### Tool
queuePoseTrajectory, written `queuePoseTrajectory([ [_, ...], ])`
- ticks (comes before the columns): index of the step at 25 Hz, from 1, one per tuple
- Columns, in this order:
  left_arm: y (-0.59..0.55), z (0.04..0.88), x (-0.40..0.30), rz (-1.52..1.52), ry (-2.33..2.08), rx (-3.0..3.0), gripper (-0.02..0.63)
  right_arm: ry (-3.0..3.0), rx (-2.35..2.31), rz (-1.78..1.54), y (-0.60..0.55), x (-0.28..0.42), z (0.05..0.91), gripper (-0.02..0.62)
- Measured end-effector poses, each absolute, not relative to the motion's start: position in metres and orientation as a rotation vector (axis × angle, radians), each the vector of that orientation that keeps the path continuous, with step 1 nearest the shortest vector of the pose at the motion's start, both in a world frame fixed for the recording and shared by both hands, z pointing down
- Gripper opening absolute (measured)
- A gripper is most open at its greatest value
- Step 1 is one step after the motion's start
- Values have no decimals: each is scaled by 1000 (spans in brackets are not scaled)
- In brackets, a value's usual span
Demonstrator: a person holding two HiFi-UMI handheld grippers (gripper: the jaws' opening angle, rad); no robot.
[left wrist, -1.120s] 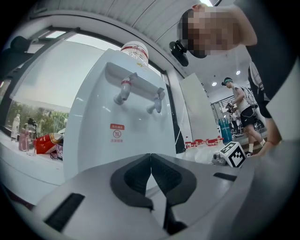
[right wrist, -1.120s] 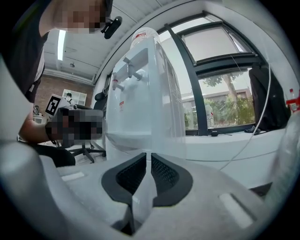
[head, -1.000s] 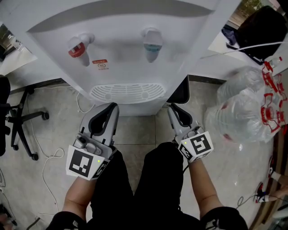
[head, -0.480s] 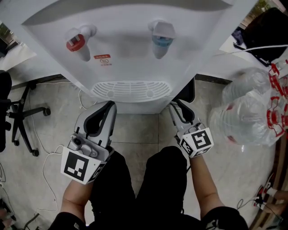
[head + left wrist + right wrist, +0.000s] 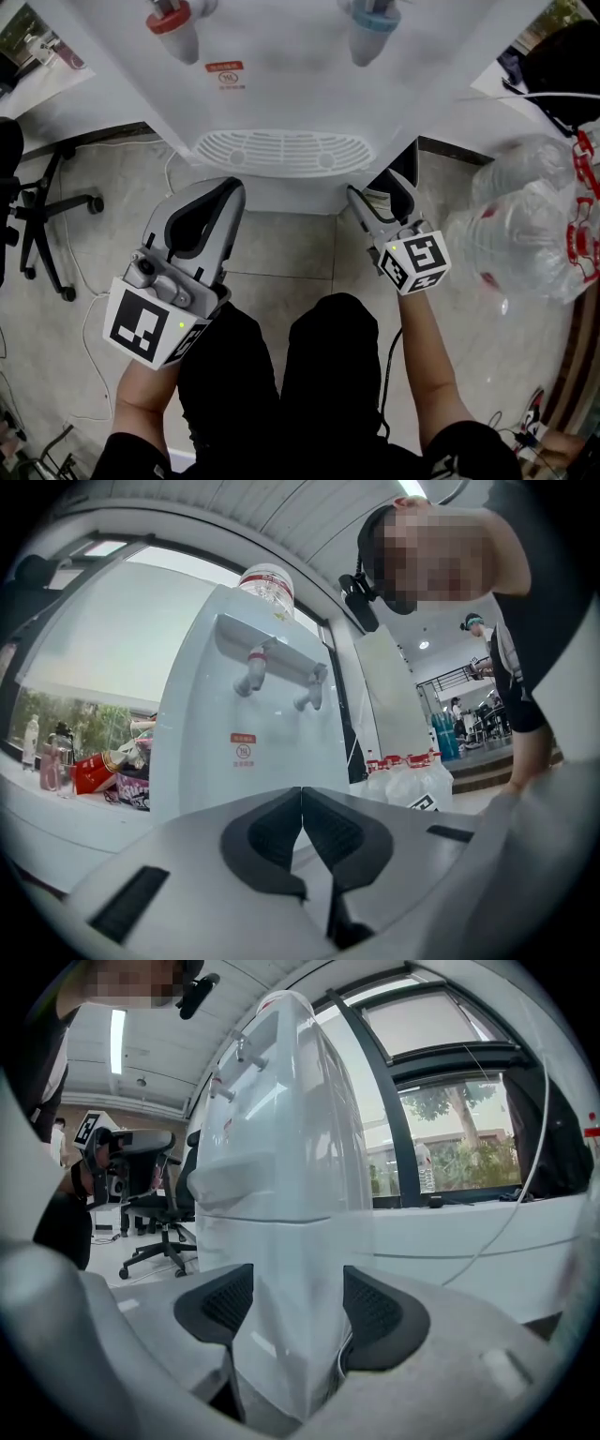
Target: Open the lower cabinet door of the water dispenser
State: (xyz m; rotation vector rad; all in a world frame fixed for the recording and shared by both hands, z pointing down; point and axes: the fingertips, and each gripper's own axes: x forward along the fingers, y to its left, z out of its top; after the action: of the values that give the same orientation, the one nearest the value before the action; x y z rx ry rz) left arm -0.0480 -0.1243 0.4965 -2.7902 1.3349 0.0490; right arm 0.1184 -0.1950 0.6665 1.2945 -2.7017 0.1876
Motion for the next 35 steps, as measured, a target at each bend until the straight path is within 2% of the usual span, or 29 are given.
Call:
queuePoseTrajectory([
  [4,-123,494,-62,87,1391,-2754,9,-2709,1267,180,-198,108,670,304],
  [16,-130,507,-63,58,1401,-2753,9,-2704,1223,152,-204,100,678,304],
  [35,-143,513,-60,59,1367,-2790,9,-2674,1125,135,-168,104,678,264],
])
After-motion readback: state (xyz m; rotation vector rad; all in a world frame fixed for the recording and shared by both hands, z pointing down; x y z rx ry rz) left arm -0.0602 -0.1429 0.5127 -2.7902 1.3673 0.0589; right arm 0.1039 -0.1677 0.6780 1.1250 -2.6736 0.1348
